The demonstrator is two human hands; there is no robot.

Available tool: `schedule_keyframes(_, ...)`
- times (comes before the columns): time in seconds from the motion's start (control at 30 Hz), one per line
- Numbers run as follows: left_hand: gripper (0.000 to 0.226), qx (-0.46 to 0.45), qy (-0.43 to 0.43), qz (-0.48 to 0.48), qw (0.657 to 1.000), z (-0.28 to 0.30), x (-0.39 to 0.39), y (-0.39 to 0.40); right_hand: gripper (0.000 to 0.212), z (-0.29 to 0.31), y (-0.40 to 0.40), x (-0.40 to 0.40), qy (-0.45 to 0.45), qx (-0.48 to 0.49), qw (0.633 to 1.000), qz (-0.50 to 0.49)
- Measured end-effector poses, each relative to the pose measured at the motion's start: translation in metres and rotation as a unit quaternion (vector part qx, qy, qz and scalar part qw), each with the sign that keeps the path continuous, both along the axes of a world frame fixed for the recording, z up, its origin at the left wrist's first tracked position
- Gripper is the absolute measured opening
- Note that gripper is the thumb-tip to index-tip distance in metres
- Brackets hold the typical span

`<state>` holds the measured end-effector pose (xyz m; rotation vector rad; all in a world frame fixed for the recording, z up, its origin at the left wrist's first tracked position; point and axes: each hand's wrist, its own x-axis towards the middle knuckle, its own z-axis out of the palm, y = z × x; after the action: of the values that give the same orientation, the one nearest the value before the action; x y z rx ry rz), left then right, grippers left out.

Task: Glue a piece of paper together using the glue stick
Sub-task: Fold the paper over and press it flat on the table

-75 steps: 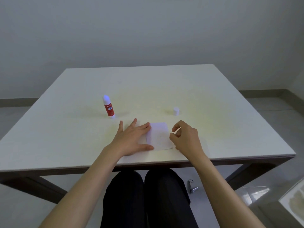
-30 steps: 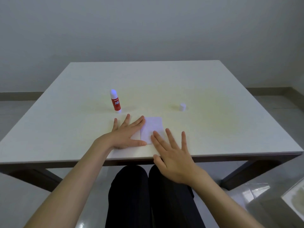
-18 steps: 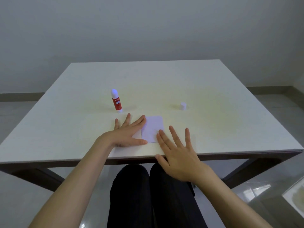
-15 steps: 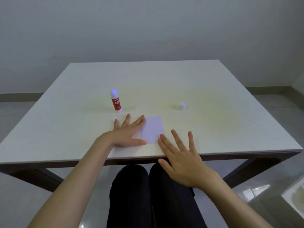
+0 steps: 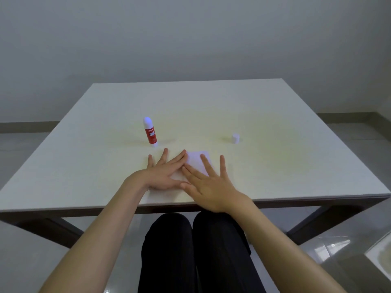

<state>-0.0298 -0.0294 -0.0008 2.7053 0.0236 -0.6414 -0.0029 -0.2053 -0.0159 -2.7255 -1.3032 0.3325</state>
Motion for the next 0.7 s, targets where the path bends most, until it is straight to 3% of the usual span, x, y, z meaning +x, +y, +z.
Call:
schedule_keyframes(0.17,0.090,0.015,0.004,-0.004,1.000,0.001,0.001,0.000,0.066,-0.002,0.000,0.026,-0.039,-0.017,0.995,-0.092)
schedule_keyframes(0.33,0.084,-0.007,-0.004,-0.001,1.000,-0.001,-0.001,0.000,0.071,-0.019,0.009,0.007,-0.047,0.021,0.998,-0.022)
schedule_keyframes(0.5,0.088,-0.004,0.002,-0.007,1.000,0.000,-0.001,0.002,0.063,-0.006,-0.008,0.040,-0.060,-0.018,0.990,-0.124)
schedule_keyframes(0.63,0.090,-0.012,-0.007,-0.003,1.000,-0.002,-0.001,0.001,0.073,-0.017,0.001,0.004,-0.088,0.012,0.996,0.013)
schedule_keyframes(0.7,0.090,-0.009,-0.008,-0.007,1.000,-0.002,-0.001,0.001,0.072,-0.019,-0.002,0.004,-0.086,0.014,0.996,0.024)
